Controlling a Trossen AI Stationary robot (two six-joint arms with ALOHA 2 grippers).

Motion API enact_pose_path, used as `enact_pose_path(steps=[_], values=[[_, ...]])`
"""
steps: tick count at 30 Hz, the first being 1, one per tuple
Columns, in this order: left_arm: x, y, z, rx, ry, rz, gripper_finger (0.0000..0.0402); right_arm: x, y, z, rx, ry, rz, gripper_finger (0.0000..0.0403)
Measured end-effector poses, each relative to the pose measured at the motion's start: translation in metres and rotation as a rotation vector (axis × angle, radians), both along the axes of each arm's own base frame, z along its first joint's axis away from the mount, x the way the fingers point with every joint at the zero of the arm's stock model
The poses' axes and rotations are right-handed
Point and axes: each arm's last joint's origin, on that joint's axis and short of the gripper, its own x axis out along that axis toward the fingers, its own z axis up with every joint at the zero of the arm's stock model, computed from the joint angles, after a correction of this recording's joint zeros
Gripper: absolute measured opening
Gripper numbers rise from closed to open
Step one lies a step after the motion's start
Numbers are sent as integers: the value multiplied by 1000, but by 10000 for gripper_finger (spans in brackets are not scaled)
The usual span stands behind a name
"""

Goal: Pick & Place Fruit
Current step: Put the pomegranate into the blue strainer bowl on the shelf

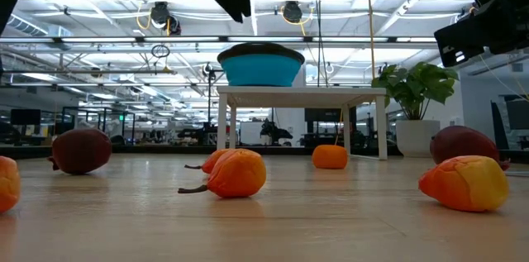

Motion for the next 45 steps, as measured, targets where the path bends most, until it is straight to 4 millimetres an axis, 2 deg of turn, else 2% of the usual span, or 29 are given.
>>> enact_pose_path(steps=[5, 12, 24, 30, 39, 45], values=[[3, -32, -1, -57, -27, 27, 178, 0, 0, 0, 0, 0, 0, 0], [5, -68, -18, -120, -10, 53, 126, 0, 0, 1, 1, -6, 0, 0], [1, -106, -63, -246, 65, 260, 48, 0, 0, 1, 1, -6, 0, 0], [-14, -122, -93, -266, 198, 375, 7, 0, 0, 1, 1, -6, 1, 0], [-35, -142, -133, -284, 375, 434, 12, 0, 0, 1, 1, -6, 1, 0], [-48, -154, -150, -256, 446, 414, 8, 0, 0, 1, 1, -5, 1, 0]])
